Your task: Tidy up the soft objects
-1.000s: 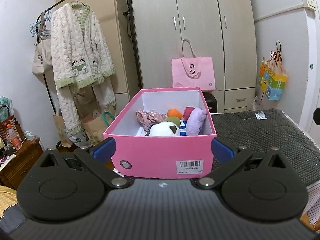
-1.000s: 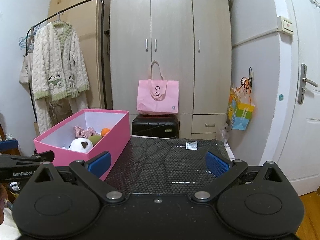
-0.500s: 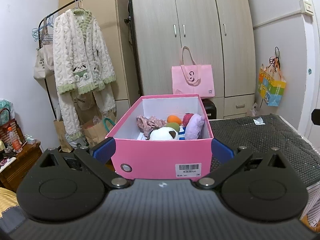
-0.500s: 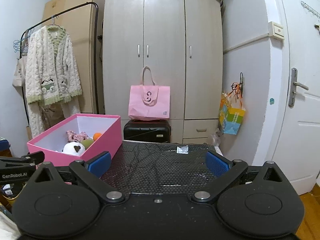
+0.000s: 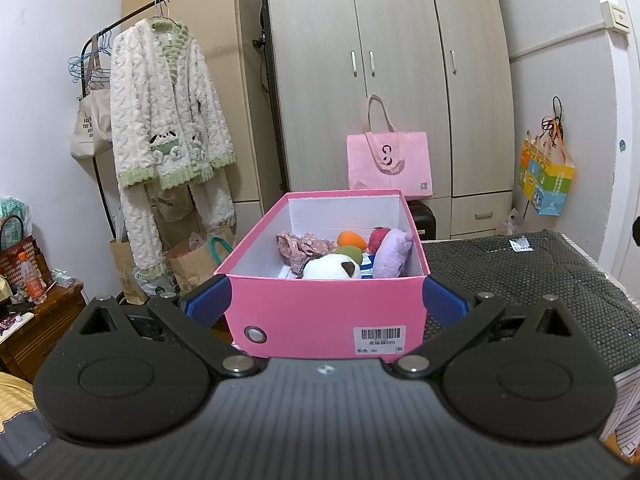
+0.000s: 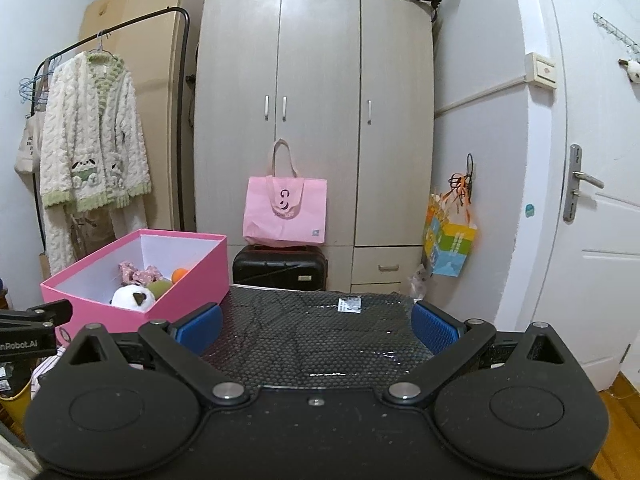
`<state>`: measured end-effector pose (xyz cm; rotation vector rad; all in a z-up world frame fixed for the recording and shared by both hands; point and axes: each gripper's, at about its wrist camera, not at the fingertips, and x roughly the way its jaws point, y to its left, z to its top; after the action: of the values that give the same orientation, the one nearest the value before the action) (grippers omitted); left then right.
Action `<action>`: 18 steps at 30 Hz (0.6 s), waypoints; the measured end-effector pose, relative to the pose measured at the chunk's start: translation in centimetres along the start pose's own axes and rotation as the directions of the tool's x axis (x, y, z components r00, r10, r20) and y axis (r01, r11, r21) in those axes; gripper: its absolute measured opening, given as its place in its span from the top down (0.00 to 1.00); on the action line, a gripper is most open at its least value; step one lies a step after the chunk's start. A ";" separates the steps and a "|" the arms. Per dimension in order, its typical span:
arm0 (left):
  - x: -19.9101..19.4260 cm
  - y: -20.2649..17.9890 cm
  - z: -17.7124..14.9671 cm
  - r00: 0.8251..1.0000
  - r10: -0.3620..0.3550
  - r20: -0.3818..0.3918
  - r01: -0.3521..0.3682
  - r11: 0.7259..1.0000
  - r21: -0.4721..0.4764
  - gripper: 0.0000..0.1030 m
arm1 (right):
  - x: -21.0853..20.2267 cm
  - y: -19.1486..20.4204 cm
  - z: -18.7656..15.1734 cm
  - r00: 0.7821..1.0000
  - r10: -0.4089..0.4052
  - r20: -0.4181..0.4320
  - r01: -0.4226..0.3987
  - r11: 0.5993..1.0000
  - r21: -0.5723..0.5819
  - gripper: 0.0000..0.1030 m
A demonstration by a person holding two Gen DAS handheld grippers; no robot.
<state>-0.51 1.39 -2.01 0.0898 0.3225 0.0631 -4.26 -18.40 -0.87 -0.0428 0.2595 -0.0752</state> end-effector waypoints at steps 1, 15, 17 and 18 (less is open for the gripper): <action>0.0 0.0 0.0 1.000 -0.004 0.000 0.004 1.000 -0.002 0.00 | 0.0 -0.1 0.0 1.000 0.000 0.001 0.000 1.000 0.001 0.01; 0.2 0.4 -0.3 0.998 -0.056 -0.011 0.056 0.998 -0.024 0.00 | 0.0 -0.7 -0.2 1.000 -0.009 0.000 0.009 1.000 0.004 0.01; 0.1 0.3 -0.4 0.999 -0.052 -0.008 0.051 0.998 -0.020 0.00 | 0.2 -0.8 -0.1 1.000 -0.013 -0.001 0.013 1.000 0.006 0.01; 0.1 0.3 -0.4 0.999 -0.047 -0.008 0.047 0.999 -0.019 0.00 | 0.2 -0.9 -0.1 1.000 -0.015 -0.001 0.015 1.000 0.008 0.01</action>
<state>-0.54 1.72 -2.37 0.0632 0.3322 0.0196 -4.14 -19.29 -1.02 -0.0372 0.2601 -0.0911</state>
